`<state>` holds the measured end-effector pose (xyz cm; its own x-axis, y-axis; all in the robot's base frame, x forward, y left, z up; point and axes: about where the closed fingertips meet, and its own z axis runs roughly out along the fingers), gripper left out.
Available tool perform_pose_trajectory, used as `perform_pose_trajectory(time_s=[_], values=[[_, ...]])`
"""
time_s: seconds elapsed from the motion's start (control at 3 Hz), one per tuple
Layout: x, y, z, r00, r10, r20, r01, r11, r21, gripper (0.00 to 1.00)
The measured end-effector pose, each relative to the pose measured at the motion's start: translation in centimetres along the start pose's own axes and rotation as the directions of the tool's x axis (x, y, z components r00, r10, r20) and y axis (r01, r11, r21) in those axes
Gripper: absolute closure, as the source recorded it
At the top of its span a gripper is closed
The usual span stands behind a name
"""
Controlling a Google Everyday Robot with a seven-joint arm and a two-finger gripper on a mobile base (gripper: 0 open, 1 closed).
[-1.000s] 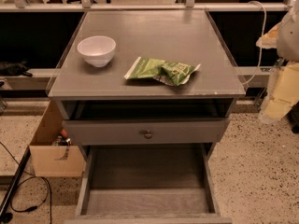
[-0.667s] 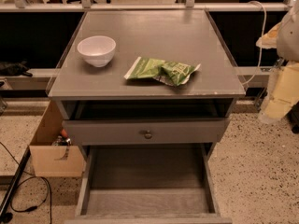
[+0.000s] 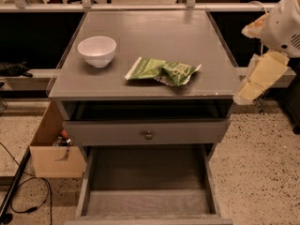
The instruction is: Place green jalapeno chip bag into middle drawer
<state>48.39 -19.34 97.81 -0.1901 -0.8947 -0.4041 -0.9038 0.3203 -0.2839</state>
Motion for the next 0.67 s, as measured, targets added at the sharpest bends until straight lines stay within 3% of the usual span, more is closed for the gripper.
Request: perform_pose_trajectory(time_s=[0.67], values=[[-4.9, -6.0, 5.4, 0.990, 0.091, 0.109, -0.097, 0.9943, 0.046, 0.00]])
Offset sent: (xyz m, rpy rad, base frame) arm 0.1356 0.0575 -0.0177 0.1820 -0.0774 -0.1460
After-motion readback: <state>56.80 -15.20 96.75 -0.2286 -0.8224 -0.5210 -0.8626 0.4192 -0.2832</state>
